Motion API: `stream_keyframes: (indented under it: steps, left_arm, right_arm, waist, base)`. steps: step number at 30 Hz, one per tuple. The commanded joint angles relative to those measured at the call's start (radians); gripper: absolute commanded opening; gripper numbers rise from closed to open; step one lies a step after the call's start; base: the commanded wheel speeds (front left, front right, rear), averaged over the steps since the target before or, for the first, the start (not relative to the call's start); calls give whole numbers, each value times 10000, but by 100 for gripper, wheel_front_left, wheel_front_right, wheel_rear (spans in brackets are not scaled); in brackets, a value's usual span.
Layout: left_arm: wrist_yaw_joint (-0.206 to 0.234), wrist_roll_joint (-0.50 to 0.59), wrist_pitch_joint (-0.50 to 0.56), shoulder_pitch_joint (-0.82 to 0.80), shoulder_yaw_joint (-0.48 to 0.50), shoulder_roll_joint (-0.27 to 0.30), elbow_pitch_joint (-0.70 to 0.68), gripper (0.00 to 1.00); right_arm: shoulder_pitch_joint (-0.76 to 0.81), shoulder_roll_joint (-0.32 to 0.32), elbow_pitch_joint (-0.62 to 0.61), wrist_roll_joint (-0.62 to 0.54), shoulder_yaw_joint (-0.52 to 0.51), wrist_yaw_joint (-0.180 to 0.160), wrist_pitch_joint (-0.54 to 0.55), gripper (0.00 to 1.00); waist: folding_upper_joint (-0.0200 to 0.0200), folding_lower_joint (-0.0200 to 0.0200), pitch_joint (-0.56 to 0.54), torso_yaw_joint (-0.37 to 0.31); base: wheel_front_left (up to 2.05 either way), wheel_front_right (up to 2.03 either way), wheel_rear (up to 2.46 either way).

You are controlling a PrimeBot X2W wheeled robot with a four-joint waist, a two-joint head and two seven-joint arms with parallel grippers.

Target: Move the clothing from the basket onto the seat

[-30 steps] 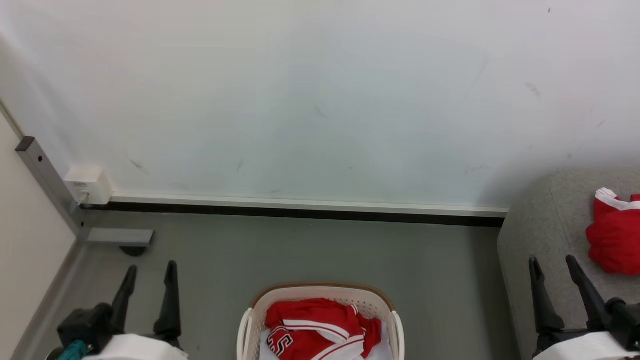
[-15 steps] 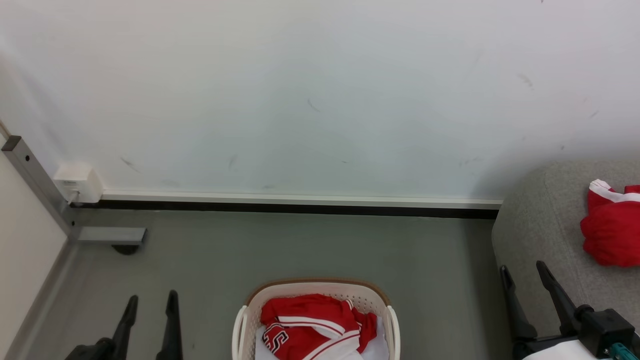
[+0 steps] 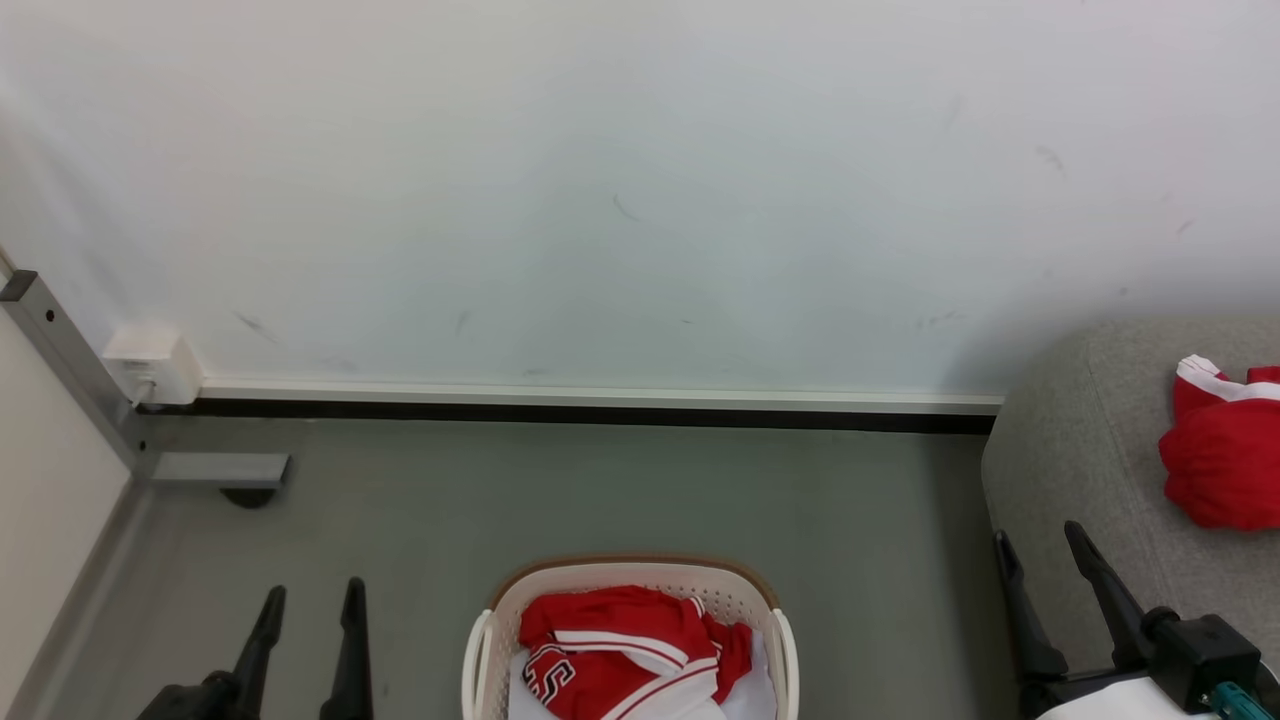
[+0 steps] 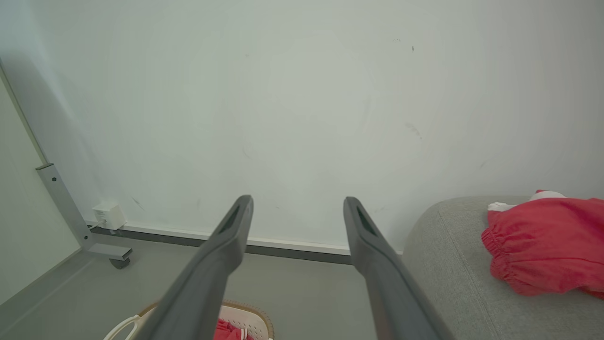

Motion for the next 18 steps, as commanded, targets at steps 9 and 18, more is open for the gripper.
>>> stream_keyframes:
  steps: [9,18]
  left_arm:
    - [-210,292,-5,-154,219,-129,140,100]
    - [-318,379,-5,-298,218,-180,197,100]
  right_arm:
    - [-141,-17,60,66,31,-22,-30,100]
    - [-356,-30,-53,16,71,-22,-30,100]
  waist:
    - [0,-1,77,-93]
    - [0,-1,313,-251]
  base:
    - [0,0,0]
    - [0,0,0]
